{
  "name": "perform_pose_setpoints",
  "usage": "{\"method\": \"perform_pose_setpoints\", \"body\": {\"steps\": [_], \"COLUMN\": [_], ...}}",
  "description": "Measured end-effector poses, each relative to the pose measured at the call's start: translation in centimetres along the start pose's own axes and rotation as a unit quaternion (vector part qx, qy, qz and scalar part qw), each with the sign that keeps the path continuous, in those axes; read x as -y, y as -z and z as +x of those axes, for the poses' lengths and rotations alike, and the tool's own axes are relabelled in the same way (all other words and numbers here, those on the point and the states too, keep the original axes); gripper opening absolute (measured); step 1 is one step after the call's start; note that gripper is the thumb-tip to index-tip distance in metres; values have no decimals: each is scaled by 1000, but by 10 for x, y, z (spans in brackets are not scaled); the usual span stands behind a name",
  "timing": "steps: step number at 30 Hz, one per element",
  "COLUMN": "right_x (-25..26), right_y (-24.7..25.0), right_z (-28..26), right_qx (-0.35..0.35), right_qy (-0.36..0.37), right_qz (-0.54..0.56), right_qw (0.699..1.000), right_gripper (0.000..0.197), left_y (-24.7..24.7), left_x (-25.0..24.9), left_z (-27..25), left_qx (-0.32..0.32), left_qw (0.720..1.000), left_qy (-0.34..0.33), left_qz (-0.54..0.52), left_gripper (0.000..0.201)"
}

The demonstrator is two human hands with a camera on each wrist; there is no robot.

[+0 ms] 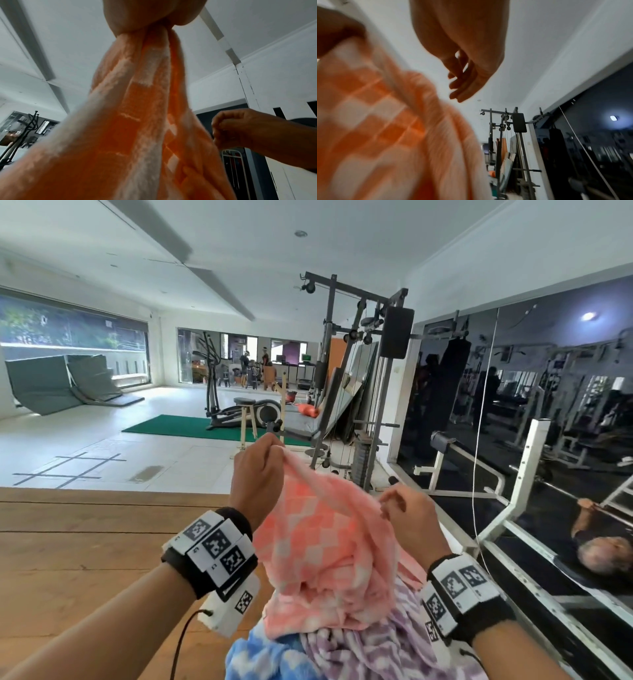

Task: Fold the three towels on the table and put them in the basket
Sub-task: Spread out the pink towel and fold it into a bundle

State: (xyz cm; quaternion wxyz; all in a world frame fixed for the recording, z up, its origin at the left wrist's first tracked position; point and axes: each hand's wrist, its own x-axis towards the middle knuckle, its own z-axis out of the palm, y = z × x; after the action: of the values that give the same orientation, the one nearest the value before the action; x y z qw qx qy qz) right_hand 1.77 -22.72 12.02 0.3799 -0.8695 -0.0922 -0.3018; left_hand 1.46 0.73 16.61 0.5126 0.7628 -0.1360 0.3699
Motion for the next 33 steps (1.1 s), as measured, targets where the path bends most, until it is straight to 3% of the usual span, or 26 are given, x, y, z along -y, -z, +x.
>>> {"method": "perform_pose_setpoints", "body": {"steps": [2,3,5,7,11,13,16,19,21,25,27,30,31,33], "right_x": [9,17,29,29,1,-12,-3,28,37,31,37,78,90,103], "right_y": [11,15,12,-6,-34,-34,-17,7,19,22,15,-1,-7,-20], "right_z": [9,11,8,-3,-15,-8,12,28,37,49,41,7,-4,-17], "right_qx": [5,52,188,267,181,156,61,21,9,93,116,168,195,221], "right_qy": [-21,-15,18,47,51,10,-18,10,52,34,53,89,90,111], "right_qz": [97,105,45,-40,-60,-29,87,178,140,-107,-77,118,140,80], "right_qw": [995,993,981,962,980,987,994,984,989,989,989,975,967,966], "right_gripper": [24,20,8,33,11,21,24,23,24,26,17,27,32,25], "left_y": [1,1,1,2,9,14,18,18,18,23,25,20,18,14], "left_x": [3,3,-3,-13,-24,-19,-2,14,15,-12,-28,-48,-53,-58], "left_z": [0,0,1,4,16,20,23,19,17,21,27,34,35,37], "left_qx": [4,7,1,-9,-49,-60,-40,-9,9,27,22,31,38,39], "left_qw": [1000,1000,998,995,991,995,999,998,999,994,994,992,991,992], "left_qy": [11,15,10,-13,-31,-21,18,38,50,41,15,-2,-3,-4], "left_qz": [-3,-17,-55,-94,-118,-83,8,39,15,-93,-104,-126,-127,-123], "left_gripper": [27,27,26,25,22,23,27,27,28,30,28,29,30,30]}}
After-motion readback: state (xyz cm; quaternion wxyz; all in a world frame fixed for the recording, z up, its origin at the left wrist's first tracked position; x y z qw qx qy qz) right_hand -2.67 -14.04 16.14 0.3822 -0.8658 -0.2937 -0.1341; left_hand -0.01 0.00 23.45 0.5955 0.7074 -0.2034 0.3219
